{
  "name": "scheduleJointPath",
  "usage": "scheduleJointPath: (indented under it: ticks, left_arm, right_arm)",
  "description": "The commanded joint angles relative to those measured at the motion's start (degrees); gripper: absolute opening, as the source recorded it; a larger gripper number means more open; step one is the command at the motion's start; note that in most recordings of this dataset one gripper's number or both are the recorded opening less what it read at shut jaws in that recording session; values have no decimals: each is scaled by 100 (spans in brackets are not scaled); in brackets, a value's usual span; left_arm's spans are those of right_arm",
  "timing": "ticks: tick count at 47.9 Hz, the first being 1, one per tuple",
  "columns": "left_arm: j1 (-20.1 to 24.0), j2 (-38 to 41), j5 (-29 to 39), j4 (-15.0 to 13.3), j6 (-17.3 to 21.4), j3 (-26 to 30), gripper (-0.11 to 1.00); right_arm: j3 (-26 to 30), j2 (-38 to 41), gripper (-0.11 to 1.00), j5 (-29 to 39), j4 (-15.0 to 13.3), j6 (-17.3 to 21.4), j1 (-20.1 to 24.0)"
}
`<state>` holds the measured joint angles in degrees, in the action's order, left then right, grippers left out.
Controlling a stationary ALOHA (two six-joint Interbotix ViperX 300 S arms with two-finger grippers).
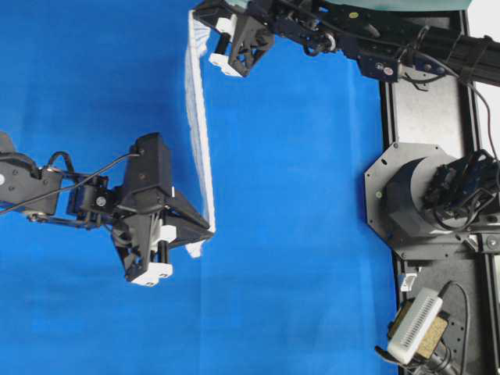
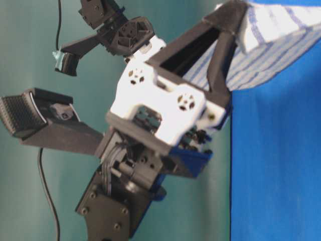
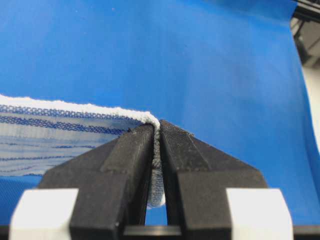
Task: Fold the blue towel.
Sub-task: 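Lay the strip down vertically on the table and open both grippers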
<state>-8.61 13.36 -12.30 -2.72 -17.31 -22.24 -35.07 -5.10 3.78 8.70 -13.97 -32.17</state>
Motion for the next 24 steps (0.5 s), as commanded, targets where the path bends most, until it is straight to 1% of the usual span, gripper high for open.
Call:
scheduleJointPath:
  ticks: [1,8,12,17,24]
  left_arm:
    - [-114,-62,-123,35,44,185,3]
    - [-105,-70,-158,26,44,88,3]
    - [-114,-123,-167,18,18,-70,3]
    - [-141,-220,-246,-18,-70,-325,3]
    - [-220,-413,-563,-105,-149,-773,3]
  right_arm:
    - [70,-176,14,9,-18,9,-255]
    - [79,-158,14,44,-35,0,-255]
    - [114,-88,14,44,-35,0,-264]
    - [193,88,14,44,-18,0,-255]
    - [404,404,14,44,-35,0,-193]
